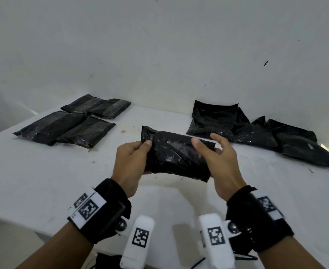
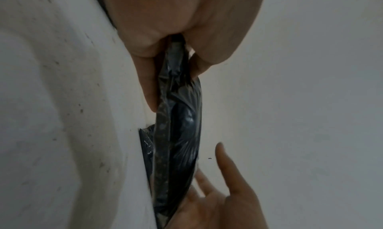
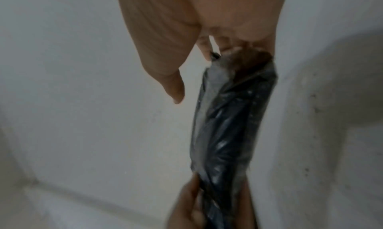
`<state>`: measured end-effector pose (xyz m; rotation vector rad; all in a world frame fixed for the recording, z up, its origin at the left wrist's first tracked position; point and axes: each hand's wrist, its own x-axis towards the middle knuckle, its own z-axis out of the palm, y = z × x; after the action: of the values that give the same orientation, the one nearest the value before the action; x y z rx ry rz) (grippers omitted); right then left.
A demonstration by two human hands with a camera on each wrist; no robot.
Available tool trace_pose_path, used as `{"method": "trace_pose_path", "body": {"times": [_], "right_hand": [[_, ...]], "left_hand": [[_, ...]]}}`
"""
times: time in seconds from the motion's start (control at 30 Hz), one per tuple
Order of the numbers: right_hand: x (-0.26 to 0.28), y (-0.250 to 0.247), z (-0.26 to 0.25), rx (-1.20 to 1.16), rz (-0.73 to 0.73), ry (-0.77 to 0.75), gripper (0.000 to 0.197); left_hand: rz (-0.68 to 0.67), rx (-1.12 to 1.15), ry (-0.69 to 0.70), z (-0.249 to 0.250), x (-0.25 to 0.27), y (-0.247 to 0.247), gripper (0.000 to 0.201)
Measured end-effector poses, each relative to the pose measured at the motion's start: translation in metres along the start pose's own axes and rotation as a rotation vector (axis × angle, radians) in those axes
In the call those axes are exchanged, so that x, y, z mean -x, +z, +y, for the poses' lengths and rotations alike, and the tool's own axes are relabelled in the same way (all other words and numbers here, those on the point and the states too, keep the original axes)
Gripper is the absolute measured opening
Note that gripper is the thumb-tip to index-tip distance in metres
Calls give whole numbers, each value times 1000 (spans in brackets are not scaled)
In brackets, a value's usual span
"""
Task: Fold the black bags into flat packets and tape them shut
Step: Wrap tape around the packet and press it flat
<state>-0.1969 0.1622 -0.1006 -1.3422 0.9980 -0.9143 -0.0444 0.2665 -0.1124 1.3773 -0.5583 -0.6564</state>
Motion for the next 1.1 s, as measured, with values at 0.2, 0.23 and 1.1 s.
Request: {"method": "trace_pose_path", "body": {"times": [0.2,0.23,1.1], "right_hand": [[-2,-19,10,-218,-211,125,51],[-3,-20,12,-227,-218,99,48],[9,-2,14,-324,-244,-21,27]], "left_hand": [[-14,-33,-207,14,-2,-9,25],[-45,-134,-220,19,-1,-10,33],[-44,-172,65,12,-6,4,14]]}}
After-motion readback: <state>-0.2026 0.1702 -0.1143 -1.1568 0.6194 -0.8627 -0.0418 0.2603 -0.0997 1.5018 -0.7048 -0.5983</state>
